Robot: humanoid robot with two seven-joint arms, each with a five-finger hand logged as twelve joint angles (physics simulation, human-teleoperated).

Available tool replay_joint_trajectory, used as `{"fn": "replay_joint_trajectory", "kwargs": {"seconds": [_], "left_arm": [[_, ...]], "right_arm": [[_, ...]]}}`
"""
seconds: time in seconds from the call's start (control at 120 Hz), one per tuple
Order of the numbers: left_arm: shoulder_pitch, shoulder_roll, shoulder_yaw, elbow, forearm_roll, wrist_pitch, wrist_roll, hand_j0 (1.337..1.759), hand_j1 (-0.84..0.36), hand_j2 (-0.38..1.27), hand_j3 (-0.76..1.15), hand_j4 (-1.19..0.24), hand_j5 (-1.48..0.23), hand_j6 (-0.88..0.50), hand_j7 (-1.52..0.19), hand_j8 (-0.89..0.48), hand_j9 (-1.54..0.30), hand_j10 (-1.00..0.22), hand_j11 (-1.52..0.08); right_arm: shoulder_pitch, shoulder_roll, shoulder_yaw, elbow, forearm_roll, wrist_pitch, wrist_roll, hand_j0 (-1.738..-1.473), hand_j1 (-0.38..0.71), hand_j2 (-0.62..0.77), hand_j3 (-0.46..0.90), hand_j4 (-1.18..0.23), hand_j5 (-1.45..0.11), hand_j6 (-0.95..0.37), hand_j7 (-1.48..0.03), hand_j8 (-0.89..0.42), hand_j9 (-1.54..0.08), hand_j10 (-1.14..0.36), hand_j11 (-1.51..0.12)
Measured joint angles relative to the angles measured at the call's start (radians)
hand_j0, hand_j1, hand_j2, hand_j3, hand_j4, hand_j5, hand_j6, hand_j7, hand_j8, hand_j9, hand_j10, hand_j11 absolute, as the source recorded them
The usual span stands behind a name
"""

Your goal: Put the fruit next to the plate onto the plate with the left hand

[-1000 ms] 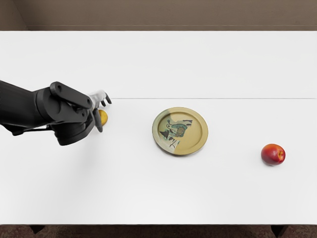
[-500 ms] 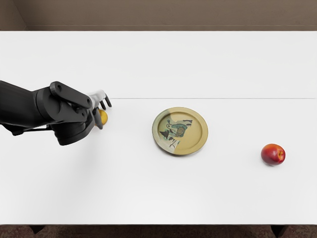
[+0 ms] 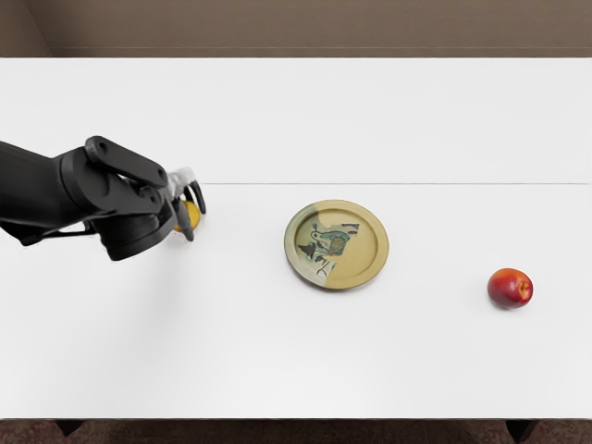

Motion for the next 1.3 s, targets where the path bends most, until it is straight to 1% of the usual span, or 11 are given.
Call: {"fn": "replay_joint_trajectory", "kwargs": {"seconds": [0.117,0.183,0.333,0.575,0.675,0.9,0.95,1.092,1.233,1.258,1.3], "left_arm": [[-0.043,0.007,-0.035,-0.006,-0.025,-0.006,-0.003,1.649,-0.37,0.47,0.0,-0.81,-1.19,-0.34,-1.18,-0.31,-1.15,-0.55,-1.16],[-0.069,0.024,-0.073,-0.007,-0.033,-0.007,-0.003,1.648,-0.38,0.43,0.0,-0.81,-1.21,-0.33,-1.18,-0.31,-1.16,-0.52,-1.17],[-0.106,0.017,-0.225,-0.008,-0.04,-0.03,-0.003,1.648,-0.42,0.5,0.0,-0.81,-1.25,-0.31,-1.19,-0.27,-1.18,-0.51,-1.17],[-0.089,-0.066,-0.407,-0.003,-0.034,-0.093,-0.001,1.649,-0.45,0.59,0.0,-0.8,-1.29,-0.27,-1.21,-0.25,-1.18,-0.49,-1.17],[-0.08,-0.066,-0.431,-0.002,-0.032,-0.097,-0.003,1.649,-0.42,0.49,0.0,-0.8,-1.28,-0.29,-1.2,-0.27,-1.18,-0.51,-1.17],[-0.036,-0.066,-0.439,0.007,-0.031,-0.098,-0.005,1.648,-0.44,0.56,0.0,-0.8,-1.27,-0.28,-1.19,-0.26,-1.18,-0.49,-1.17],[-0.036,-0.066,-0.437,0.007,-0.03,-0.095,-0.005,1.649,-0.39,0.5,0.0,-0.73,-1.13,-0.3,-1.07,-0.28,-1.06,-0.49,-1.06],[-0.038,-0.066,-0.434,0.009,-0.026,-0.091,-0.005,1.654,-0.06,0.26,0.0,-0.4,-0.61,-0.18,-0.58,-0.17,-0.57,-0.27,-0.57],[-0.044,-0.066,-0.429,0.002,-0.025,-0.092,-0.005,1.656,0.14,0.13,0.0,-0.2,-0.31,-0.1,-0.29,-0.09,-0.29,-0.14,-0.29],[-0.055,-0.044,-0.423,-0.009,-0.025,-0.101,-0.005,1.656,0.16,0.11,0.0,-0.18,-0.28,-0.09,-0.26,-0.08,-0.26,-0.13,-0.26],[-0.086,0.074,-0.418,-0.039,-0.025,-0.164,-0.005,1.657,0.2,0.09,0.0,-0.15,-0.23,-0.07,-0.21,-0.07,-0.21,-0.1,-0.21]], "right_arm": [[0.0,0.0,0.0,0.0,0.0,0.0,0.0,-1.658,-0.34,0.0,0.0,-0.01,-0.01,-0.01,-0.01,-0.01,-0.01,-0.01,-0.01],[0.0,0.0,0.0,0.0,0.0,0.0,0.0,-1.658,-0.34,0.0,0.0,-0.01,-0.01,-0.01,-0.01,-0.01,-0.01,-0.01,-0.01],[0.0,0.0,0.0,0.0,0.0,0.0,0.0,-1.658,-0.34,0.0,0.0,-0.01,-0.01,-0.01,-0.01,-0.01,-0.01,-0.01,-0.01],[0.0,0.0,0.0,0.0,0.0,0.0,0.0,-1.658,-0.34,0.0,0.0,-0.01,-0.01,-0.01,-0.01,-0.01,-0.01,-0.01,-0.01],[0.0,0.0,0.0,0.0,0.0,0.0,0.0,-1.658,-0.34,0.0,0.0,-0.01,-0.01,-0.01,-0.01,-0.01,-0.01,-0.01,-0.01],[0.0,0.0,0.0,0.0,0.0,0.0,0.0,-1.658,-0.34,0.0,0.0,-0.01,-0.01,-0.01,-0.01,-0.01,-0.01,-0.01,-0.01],[0.0,0.0,0.0,0.0,0.0,0.0,0.0,-1.658,-0.34,0.0,0.0,-0.01,-0.01,-0.01,-0.01,-0.01,-0.01,-0.01,-0.01],[0.0,0.0,0.0,0.0,0.0,0.0,0.0,-1.658,-0.34,0.0,0.0,-0.01,-0.01,-0.01,-0.01,-0.01,-0.01,-0.01,-0.01],[0.0,0.0,0.0,0.0,0.0,0.0,0.0,-1.658,-0.34,0.0,0.0,-0.01,-0.01,-0.01,-0.01,-0.01,-0.01,-0.01,-0.01],[0.0,0.0,0.0,0.0,0.0,0.0,0.0,-1.658,-0.34,0.0,0.0,-0.01,-0.01,-0.01,-0.01,-0.01,-0.01,-0.01,-0.01],[0.0,0.0,0.0,0.0,0.0,0.0,0.0,-1.658,-0.34,0.0,0.0,-0.01,-0.01,-0.01,-0.01,-0.01,-0.01,-0.01,-0.01]]}}
